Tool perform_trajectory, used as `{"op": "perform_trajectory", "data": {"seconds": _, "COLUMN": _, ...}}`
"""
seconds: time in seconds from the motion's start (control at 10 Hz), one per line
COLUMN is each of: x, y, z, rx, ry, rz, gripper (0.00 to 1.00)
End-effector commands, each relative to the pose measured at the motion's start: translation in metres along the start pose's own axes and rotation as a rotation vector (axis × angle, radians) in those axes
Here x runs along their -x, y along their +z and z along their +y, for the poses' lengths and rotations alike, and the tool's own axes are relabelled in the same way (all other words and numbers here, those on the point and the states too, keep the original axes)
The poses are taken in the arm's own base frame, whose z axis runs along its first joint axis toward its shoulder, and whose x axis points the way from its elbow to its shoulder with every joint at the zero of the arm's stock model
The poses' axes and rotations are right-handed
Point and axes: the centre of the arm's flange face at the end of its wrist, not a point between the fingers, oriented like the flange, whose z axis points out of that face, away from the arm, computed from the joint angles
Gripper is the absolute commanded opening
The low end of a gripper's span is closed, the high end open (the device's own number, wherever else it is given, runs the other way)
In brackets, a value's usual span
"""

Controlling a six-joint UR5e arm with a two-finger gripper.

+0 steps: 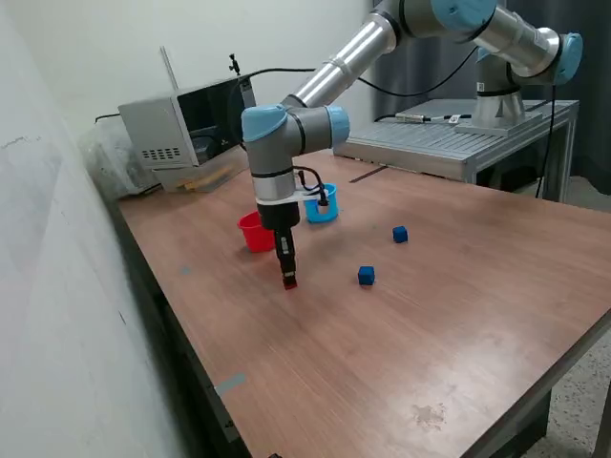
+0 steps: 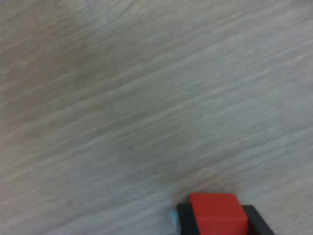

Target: Place red objects in the red bin, and blue objects in the blue bin.

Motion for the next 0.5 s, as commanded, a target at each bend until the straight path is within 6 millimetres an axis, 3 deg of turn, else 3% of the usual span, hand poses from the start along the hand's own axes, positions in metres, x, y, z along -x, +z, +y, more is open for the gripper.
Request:
{"op": "perform_trajectory", "data": {"seconds": 0.0, "x": -0.008, "y": -0.027, "z": -0.006, "rx": 0.022, "ry": -0.017, "rz": 0.006, "gripper": 0.00}}
{"op": "perform_trajectory", "data": {"seconds": 0.1, "x": -0.006, "y": -0.060, "z": -0.010, "rx": 0.044, "ry": -0.017, "rz": 0.009, "gripper": 0.00}}
{"op": "perform_trajectory", "data": {"seconds": 0.4, "x": 0.021, "y": -0.122, "z": -0.021, "rx": 0.110, "ry": -0.012, "rz": -0.067, "gripper": 0.00}}
